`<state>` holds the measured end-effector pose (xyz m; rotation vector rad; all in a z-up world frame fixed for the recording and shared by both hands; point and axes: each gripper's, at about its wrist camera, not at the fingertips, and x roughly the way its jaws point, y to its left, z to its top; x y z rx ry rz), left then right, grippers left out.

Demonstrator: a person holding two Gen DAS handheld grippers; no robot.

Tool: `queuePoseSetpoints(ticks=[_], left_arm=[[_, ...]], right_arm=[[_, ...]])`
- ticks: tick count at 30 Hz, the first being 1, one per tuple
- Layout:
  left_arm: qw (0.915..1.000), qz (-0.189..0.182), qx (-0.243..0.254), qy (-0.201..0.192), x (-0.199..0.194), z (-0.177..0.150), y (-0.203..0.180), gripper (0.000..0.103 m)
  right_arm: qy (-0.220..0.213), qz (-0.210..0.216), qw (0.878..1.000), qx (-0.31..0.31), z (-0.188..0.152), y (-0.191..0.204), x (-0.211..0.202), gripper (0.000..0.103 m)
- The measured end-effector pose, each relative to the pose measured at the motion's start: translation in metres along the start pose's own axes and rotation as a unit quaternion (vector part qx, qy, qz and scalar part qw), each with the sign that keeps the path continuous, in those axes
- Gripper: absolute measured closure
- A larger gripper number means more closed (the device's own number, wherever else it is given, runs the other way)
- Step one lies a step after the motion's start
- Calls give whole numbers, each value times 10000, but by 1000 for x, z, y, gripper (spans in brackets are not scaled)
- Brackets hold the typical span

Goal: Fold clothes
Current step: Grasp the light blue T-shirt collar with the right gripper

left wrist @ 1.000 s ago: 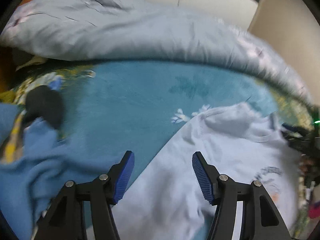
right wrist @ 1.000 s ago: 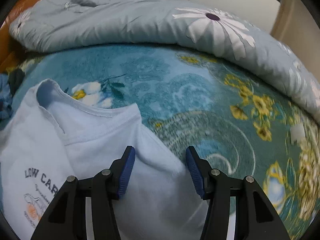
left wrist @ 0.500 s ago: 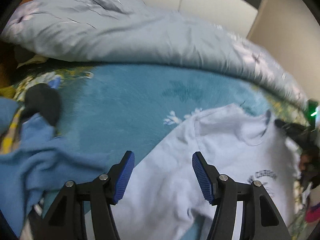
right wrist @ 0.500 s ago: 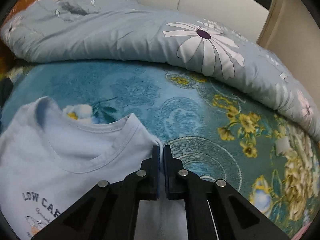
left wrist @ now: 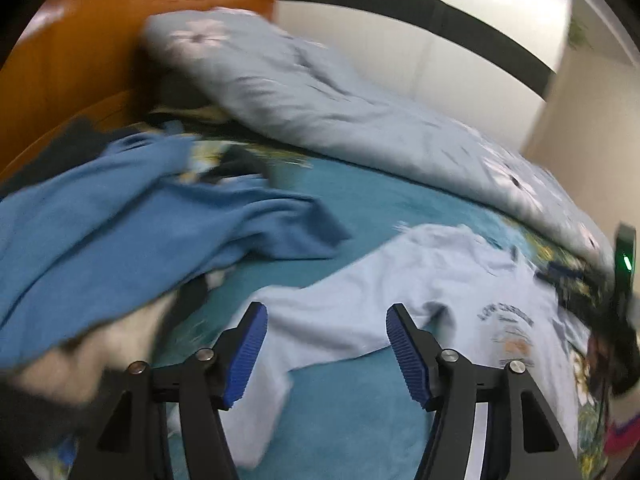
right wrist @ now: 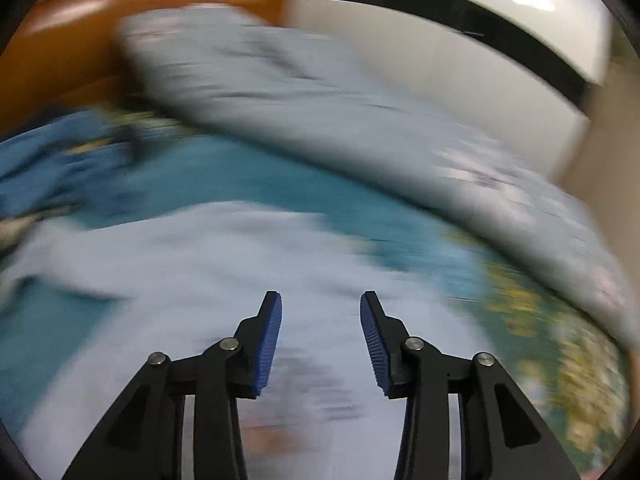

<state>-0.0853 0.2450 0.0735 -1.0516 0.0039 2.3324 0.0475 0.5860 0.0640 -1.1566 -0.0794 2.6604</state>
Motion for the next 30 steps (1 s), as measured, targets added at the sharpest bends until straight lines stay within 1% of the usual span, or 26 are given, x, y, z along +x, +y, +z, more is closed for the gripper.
queuePoseSetpoints(ticks=[1,2,5,7,9,10,12,14,15,18,20,21,22,23,24,26,28,30], left_arm=[[9998,63,-128,-110,-8,-7,10,37],[9994,121,-253,-216,-16,-13,19,36],[9973,166,-613,-375,-29,-26,47,34],[9965,253,-682,-416,-33,-30,62,34],[9954,306,-746,-520,-34,-33,75,34],[9940,265,-878,-602,-35,-35,85,34],[9913,125,-1123,-671,-36,-41,100,34],[9890,-20,-1291,-724,-36,-49,115,34],[9886,-41,-1314,-737,-37,-52,119,34],[9854,-140,-1518,-762,-39,-59,138,34],[9819,-311,-1688,-799,-41,-61,148,34],[9798,-410,-1769,-834,-42,-62,153,34],[9776,-510,-1849,-865,-43,-62,157,34],[9761,-604,-1903,-858,-42,-63,159,34],[9762,-630,-1901,-836,-42,-63,158,34],[9763,-679,-1896,-793,-40,-63,158,34],[9780,-639,-1828,-772,-41,-64,155,34],[9796,-619,-1759,-751,-42,-65,152,34]], right_arm=[[-36,312,9995,-89,-1,20,-1,61],[-49,706,9973,-203,0,49,0,61],[125,1394,9884,-581,3,121,8,61],[172,1692,9808,-951,5,163,10,61],[180,1859,9720,-1426,8,210,11,60],[192,1896,9689,-1575,9,226,13,55],[243,2007,9638,-1739,14,252,22,52],[375,2031,9615,-1812,18,268,34,52],[449,2026,9606,-1848,19,276,41,52],[761,1807,9623,-1886,16,288,62,52],[963,1756,9651,-1685,14,287,73,52],[972,1818,9660,-1562,15,286,74,60],[992,1891,9663,-1438,16,285,75,87],[1059,2007,9650,-1317,18,284,75,99],[1116,2117,9635,-1202,21,283,74,101],[1127,2292,9612,-1038,30,280,68,101],[962,2450,9614,-796,43,267,57,101],[676,2673,9608,-295,62,236,40,101]])
